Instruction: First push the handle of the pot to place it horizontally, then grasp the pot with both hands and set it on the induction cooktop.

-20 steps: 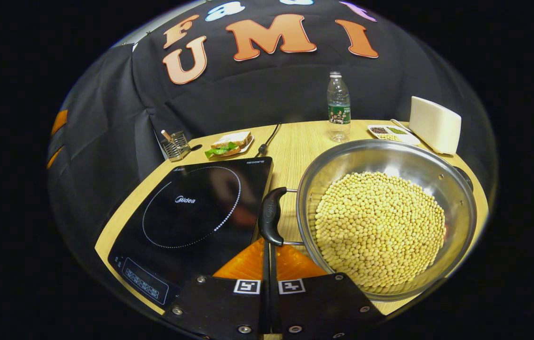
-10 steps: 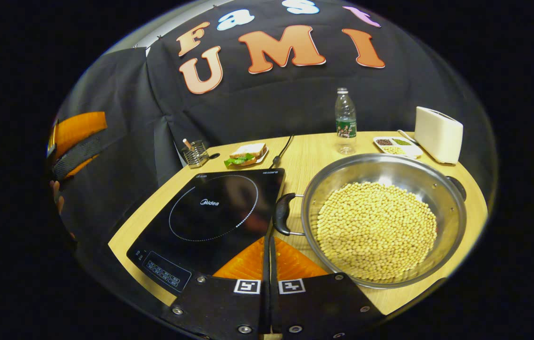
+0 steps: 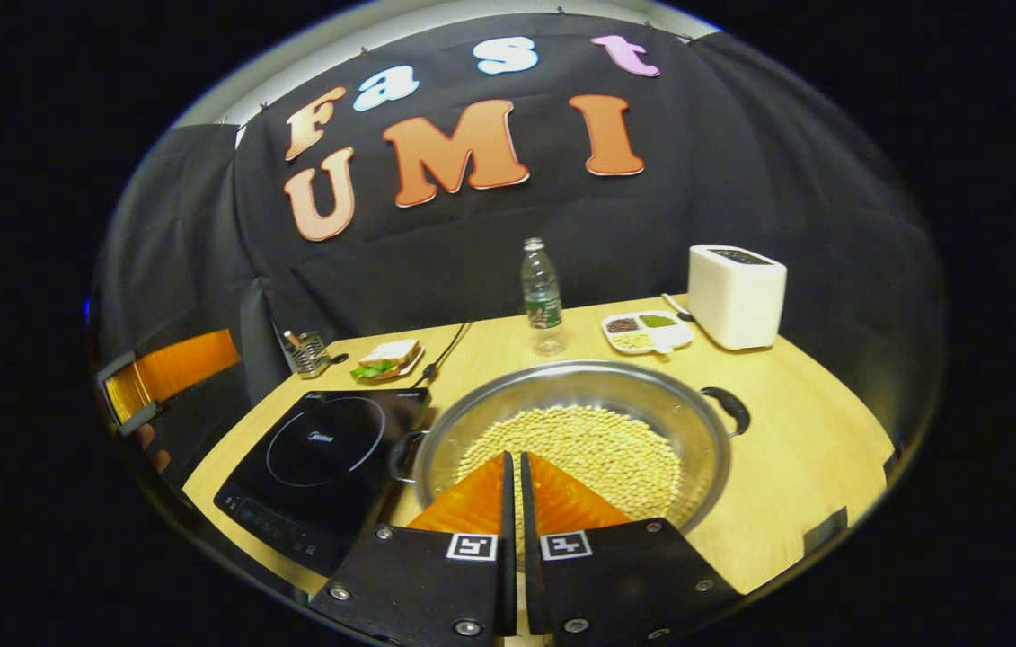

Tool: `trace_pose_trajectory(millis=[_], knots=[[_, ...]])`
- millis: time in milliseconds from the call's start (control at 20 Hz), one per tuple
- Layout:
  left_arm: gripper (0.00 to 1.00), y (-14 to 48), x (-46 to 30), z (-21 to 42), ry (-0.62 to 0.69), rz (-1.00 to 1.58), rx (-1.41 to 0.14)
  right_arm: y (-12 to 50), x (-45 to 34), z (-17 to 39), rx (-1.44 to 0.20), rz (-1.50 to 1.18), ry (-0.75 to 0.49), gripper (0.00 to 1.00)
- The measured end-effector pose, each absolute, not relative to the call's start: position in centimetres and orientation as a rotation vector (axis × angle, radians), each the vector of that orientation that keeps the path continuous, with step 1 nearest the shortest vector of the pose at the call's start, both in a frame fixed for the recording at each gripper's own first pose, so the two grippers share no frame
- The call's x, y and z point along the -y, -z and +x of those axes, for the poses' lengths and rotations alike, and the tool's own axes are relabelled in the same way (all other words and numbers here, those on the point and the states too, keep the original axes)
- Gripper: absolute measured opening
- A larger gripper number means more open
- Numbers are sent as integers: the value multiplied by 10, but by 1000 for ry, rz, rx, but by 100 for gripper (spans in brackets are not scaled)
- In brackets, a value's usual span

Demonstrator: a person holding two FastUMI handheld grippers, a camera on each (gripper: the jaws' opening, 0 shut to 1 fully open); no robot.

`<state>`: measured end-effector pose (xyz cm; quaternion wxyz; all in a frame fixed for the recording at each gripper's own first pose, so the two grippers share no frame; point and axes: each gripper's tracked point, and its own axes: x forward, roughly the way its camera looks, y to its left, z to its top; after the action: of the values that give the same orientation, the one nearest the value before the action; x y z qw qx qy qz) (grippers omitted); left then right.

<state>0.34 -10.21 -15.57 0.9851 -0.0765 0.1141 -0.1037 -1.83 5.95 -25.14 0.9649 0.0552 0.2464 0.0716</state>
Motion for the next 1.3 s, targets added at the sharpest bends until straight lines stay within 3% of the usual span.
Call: trace_pose_trajectory(millis=[50, 250, 300, 400, 600, 700, 1300], knots=[[97, 161, 114, 6, 222, -144, -236, 249, -45, -16, -489, 115, -123, 6], [98, 194, 159, 9, 272, -116, -297, 248, 3, -7, -467, 131, -38, 30], [98, 202, 168, 11, 279, -113, -310, 249, 15, -5, -466, 130, -17, 46], [97, 218, 185, 14, 294, -112, -345, 254, 35, 2, -470, 124, 21, 64], [98, 248, 204, 24, 301, -109, -411, 269, 64, 16, -487, 87, 72, 89], [98, 264, 208, 30, 292, -108, -453, 280, 72, 24, -508, 82, 77, 94], [98, 308, 202, 50, 216, -66, -602, 321, 102, 67, -593, 85, 108, 95]])
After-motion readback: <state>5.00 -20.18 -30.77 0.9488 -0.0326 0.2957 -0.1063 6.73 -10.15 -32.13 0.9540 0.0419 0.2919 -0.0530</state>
